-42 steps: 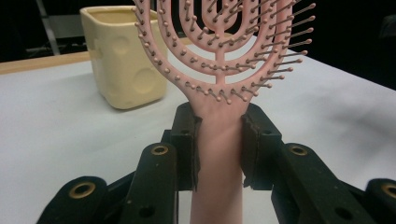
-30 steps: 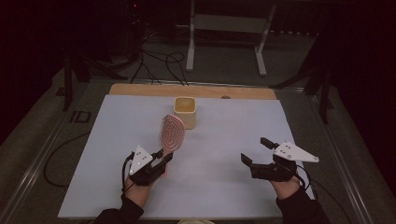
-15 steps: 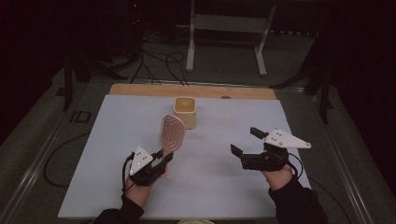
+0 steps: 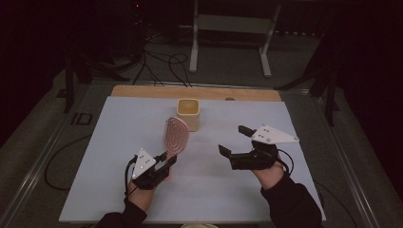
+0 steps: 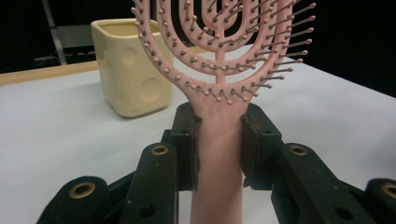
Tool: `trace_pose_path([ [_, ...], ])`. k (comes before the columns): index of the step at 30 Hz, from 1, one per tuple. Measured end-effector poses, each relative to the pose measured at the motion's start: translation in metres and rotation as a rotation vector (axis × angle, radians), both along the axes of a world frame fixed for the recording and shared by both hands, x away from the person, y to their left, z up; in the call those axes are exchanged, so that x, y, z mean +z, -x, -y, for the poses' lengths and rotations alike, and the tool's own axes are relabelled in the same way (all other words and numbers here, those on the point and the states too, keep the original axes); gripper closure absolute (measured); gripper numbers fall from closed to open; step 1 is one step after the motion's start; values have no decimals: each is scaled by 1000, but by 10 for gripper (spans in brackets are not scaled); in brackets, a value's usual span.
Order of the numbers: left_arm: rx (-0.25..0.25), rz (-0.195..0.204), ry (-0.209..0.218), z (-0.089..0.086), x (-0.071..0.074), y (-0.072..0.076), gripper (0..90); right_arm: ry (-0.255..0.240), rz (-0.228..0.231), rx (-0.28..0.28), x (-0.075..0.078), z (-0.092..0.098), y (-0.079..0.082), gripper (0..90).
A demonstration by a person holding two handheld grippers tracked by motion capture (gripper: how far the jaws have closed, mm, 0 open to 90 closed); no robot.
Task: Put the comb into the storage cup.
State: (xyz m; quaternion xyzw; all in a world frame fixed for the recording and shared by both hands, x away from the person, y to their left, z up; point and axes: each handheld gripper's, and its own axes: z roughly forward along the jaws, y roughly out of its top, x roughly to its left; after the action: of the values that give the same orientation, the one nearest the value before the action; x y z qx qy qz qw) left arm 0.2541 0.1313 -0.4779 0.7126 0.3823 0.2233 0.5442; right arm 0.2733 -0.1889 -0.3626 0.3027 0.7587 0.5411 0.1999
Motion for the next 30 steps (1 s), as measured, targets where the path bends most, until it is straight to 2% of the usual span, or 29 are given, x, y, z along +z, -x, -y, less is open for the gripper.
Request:
trace_pose_path([
  [5, 2, 2, 5, -1, 1, 0, 709, -1, -5, 32, 3, -18, -3, 89],
  [10, 0, 4, 4, -1, 0, 0, 709, 10, -12, 45, 5, -28, -6, 89],
  [19, -4, 15, 7, -1, 0, 0, 710, -32, -44, 94, 4, -52, -15, 89],
  [26, -4, 20, 7, -1, 0, 0, 709, -29, -50, 116, 2, -68, -21, 88],
  [30, -1, 24, -1, 0, 0, 0, 710, -33, -81, 137, -1, -78, -28, 88],
])
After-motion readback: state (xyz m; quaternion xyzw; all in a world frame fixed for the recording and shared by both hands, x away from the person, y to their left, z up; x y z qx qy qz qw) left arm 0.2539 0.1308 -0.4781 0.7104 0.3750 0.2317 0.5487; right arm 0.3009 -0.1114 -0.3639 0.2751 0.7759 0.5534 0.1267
